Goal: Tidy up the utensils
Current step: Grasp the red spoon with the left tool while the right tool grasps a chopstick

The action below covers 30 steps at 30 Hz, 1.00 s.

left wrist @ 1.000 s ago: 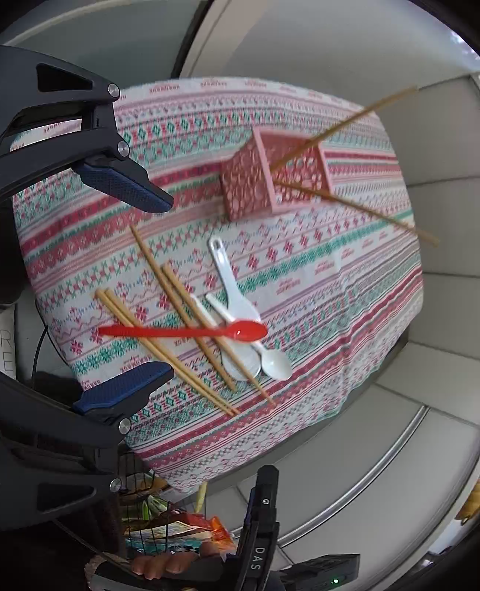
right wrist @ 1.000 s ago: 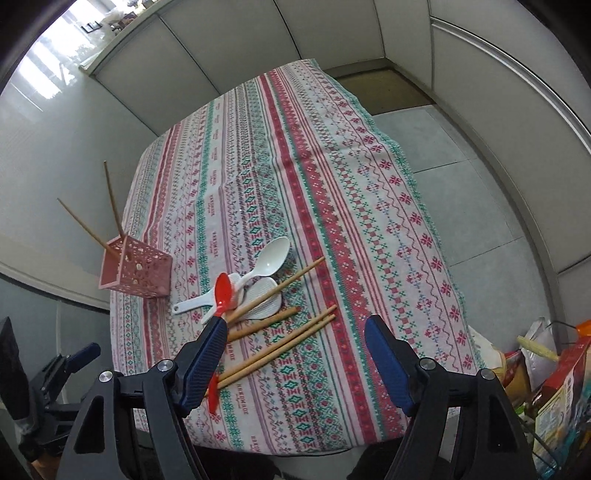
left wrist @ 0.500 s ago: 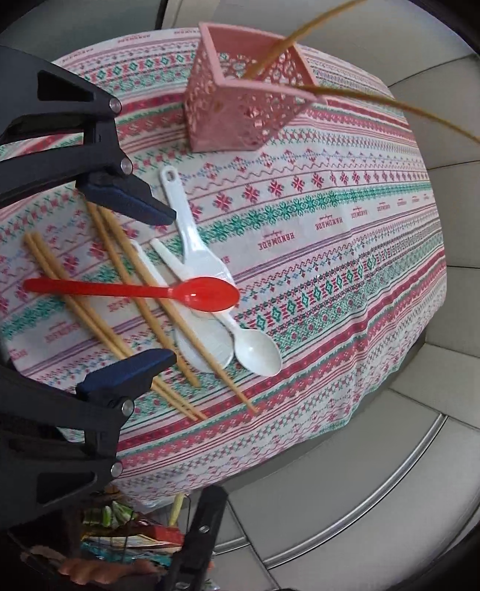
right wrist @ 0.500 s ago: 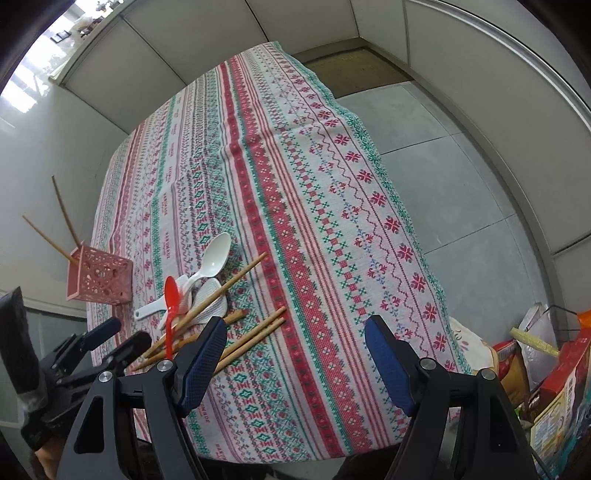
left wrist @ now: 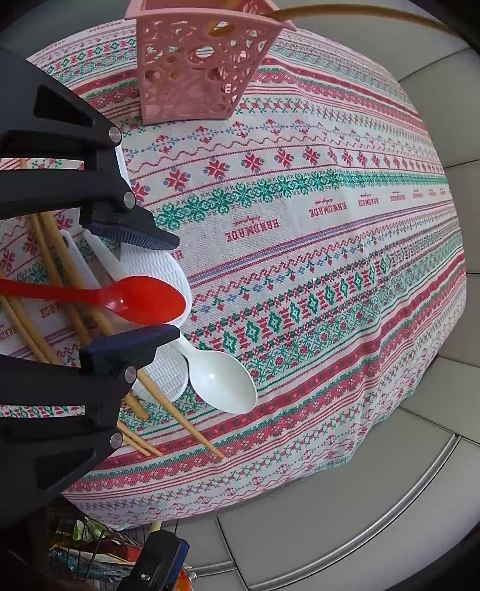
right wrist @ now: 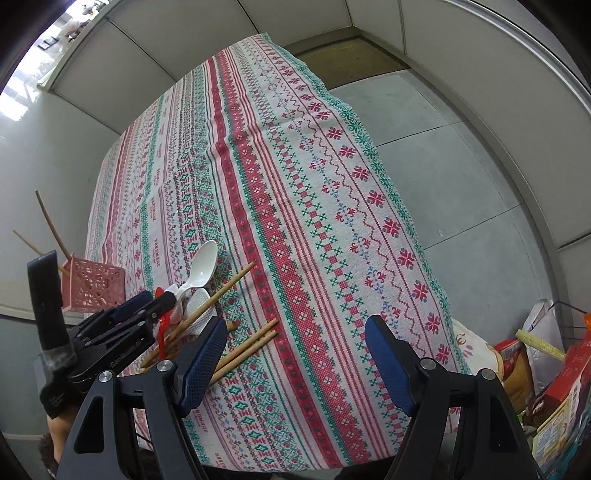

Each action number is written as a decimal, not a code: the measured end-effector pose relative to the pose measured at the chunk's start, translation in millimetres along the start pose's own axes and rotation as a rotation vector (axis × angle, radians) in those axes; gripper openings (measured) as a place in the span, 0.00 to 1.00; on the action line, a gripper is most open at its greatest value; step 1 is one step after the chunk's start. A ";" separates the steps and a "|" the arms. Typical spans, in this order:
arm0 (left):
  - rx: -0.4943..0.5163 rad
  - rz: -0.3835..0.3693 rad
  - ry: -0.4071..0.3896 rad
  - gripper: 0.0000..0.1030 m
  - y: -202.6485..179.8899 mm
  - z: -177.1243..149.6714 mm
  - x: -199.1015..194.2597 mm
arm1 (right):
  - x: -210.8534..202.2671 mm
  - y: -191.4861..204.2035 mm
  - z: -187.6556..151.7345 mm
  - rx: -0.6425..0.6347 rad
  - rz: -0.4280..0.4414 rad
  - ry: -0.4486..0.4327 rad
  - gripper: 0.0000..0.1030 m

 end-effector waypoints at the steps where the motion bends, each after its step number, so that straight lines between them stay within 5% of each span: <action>1: -0.002 -0.003 -0.005 0.41 0.1 0.8 0.3 | 0.5 0.3 0.3 0.001 0.001 0.002 0.76; 5: -0.003 -0.002 -0.003 0.25 0.2 2.2 3.3 | 3.0 0.2 1.0 0.009 -0.002 0.007 0.76; 23: 0.000 -0.069 -0.206 0.24 12.9 -26.4 -86.2 | 28.2 9.7 19.9 0.094 0.061 0.042 0.76; 30: 0.001 -0.081 -0.280 0.24 27.4 -44.1 -120.4 | 55.5 16.0 33.2 0.182 0.163 0.083 0.46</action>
Point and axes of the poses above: each gripper's, at about its wrist camera, not at the fingertips, and x roughly the way its jaws point, y to its left, z to its top, the point moved 3 cm from there along x, roughly the way its jaws point, and after that the axes turned 10 degrees about y, right-handed, at the moved point
